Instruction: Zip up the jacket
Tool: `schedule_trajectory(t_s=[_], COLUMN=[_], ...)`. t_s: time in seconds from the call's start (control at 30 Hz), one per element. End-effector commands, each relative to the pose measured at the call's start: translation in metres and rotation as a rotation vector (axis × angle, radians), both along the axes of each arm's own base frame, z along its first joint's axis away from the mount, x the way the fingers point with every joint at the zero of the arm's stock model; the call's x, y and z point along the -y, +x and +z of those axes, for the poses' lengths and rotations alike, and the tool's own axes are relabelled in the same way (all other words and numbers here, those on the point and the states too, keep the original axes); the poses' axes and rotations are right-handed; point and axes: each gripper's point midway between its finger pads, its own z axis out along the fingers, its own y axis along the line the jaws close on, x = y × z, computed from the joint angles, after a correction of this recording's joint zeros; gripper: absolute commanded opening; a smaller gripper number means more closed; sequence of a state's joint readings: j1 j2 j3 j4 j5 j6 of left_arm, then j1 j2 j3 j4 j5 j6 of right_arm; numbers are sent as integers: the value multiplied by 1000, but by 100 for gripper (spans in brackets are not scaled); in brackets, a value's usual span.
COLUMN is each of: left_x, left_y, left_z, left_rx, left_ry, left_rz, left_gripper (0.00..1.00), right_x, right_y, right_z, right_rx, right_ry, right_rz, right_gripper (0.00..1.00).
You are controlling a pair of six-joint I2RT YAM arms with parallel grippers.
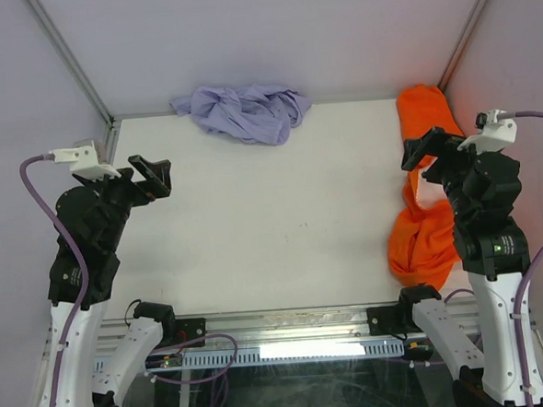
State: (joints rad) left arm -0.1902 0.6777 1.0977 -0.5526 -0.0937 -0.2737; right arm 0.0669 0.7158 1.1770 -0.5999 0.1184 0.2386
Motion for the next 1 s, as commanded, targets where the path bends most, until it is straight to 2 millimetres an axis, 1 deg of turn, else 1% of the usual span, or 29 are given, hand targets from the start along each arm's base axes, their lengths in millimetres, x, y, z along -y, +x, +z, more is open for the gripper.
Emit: schedule_trajectory(t_s=[0.0, 0.1, 0.23, 0.37, 0.43, 0.5, 0.6, 0.67, 0.77, 0.9, 0.97], left_x=[7, 7, 7, 11, 15, 19, 21, 21, 23, 28, 30], left_y=[-5, -7, -6, -6, -5, -5, -7, -8, -8, -6, -6], left_z=[24, 25, 26, 19, 11, 6, 4, 4, 2, -7, -9], left_rx=[83, 89, 93, 80, 61, 47, 47, 52, 48, 23, 15], left_ry=[-18, -15, -1, -4, -15, -28, -35, -36, -39, -50, -61], left_rz=[-40, -44, -47, -69, -85, -105, -118, -116, -130, -150, -160], left_gripper=[99, 99, 99, 99, 99, 99, 99, 99, 99, 99, 99], right_x=[7, 7, 12, 24, 33, 44, 68, 74, 80, 91, 100], right_y=[-4, -4, -3, 3, 8, 14, 19, 27, 39, 57, 59], right_z=[4, 3, -6, -27, -43, -66, -114, -141, -172, -220, -247], right_rx=[21, 19, -19, -103, -160, -252, -450, -549, -607, -676, -748], right_ry=[13, 19, 12, 1, -8, -32, -100, -128, -137, -131, -146], right_rz=[-41, -44, -71, -150, -208, -274, -436, -471, -510, -539, -578], right_gripper=[99, 99, 99, 99, 99, 99, 100, 100, 99, 99, 98])
